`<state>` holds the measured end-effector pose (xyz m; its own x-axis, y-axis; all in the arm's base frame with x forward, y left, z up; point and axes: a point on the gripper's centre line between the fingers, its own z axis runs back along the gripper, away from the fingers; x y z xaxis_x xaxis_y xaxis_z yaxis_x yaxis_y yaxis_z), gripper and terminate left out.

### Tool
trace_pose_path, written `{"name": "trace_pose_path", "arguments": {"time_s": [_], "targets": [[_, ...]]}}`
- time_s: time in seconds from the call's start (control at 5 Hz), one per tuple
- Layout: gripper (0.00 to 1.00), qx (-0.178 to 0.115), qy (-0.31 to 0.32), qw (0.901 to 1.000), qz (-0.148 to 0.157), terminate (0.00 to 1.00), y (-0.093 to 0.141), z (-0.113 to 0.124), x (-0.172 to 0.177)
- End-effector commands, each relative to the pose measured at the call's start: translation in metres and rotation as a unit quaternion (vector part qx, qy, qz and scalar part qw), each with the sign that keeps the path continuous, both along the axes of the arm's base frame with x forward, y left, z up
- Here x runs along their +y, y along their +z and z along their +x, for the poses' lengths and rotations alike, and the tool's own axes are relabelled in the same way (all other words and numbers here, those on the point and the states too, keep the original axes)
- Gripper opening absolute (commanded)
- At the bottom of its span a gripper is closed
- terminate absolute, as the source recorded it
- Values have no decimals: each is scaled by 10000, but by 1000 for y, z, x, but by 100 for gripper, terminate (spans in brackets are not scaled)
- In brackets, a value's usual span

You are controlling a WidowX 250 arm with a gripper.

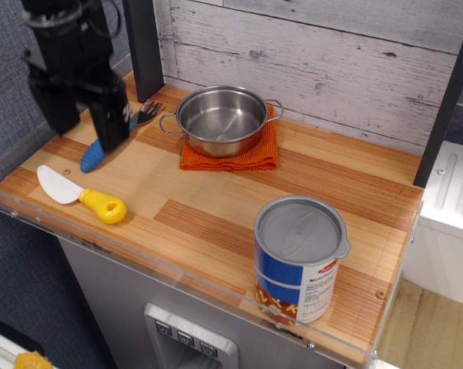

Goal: Move the container at the far edge of the table.

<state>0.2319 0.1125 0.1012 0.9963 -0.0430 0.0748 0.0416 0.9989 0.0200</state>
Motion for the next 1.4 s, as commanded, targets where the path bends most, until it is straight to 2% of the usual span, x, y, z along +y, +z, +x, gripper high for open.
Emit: {"name": "trace_pose_path", "arguments": {"time_s": [0.0,0.2,0.4,0.6,1.0,1.2], "targets": [[100,-248,-582,9980,-62,0,4,-27,-50],[100,-176,-972,9951,-92,0,2,-42,-82],[100,-25,-1581,9872,-189,0,-3,-52,-118],[100,125,-1889,9815,-290,0,-7,-56,-147],[100,320,-1691,9839,-493,0,-14,-45,-178],[100,274,-1377,9892,-418,0,-23,-31,-181]]}}
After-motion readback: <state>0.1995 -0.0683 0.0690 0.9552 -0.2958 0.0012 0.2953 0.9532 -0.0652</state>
